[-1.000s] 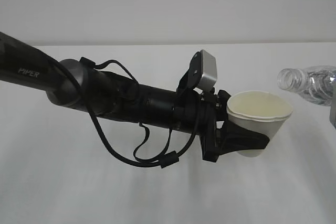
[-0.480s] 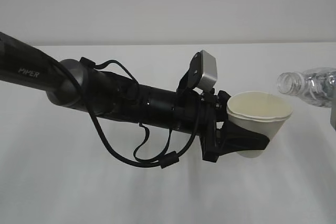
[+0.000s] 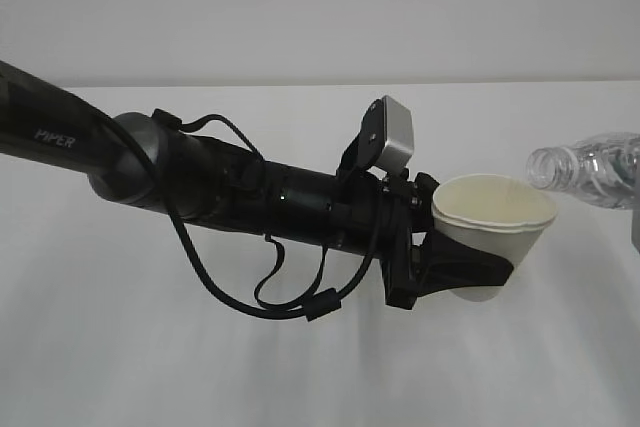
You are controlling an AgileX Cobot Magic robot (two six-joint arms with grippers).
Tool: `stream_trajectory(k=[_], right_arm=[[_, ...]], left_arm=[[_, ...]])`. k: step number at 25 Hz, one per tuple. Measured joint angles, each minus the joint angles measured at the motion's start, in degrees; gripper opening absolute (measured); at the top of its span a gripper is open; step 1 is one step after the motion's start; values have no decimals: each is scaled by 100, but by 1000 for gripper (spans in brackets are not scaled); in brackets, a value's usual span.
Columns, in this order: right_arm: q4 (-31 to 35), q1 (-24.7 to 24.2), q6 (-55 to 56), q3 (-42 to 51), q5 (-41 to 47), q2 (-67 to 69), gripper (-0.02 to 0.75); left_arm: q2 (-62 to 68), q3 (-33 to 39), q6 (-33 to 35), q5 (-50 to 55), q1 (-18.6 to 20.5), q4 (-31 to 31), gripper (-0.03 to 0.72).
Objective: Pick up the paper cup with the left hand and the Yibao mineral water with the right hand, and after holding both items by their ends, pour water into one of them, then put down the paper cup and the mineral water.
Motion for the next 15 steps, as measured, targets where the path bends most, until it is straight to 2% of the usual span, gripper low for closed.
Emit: stream_trajectory(k=[15], right_arm=[[-254,0,0,0,0,0,403]], left_arm=[[0,0,-39,-107,-3,122,435]])
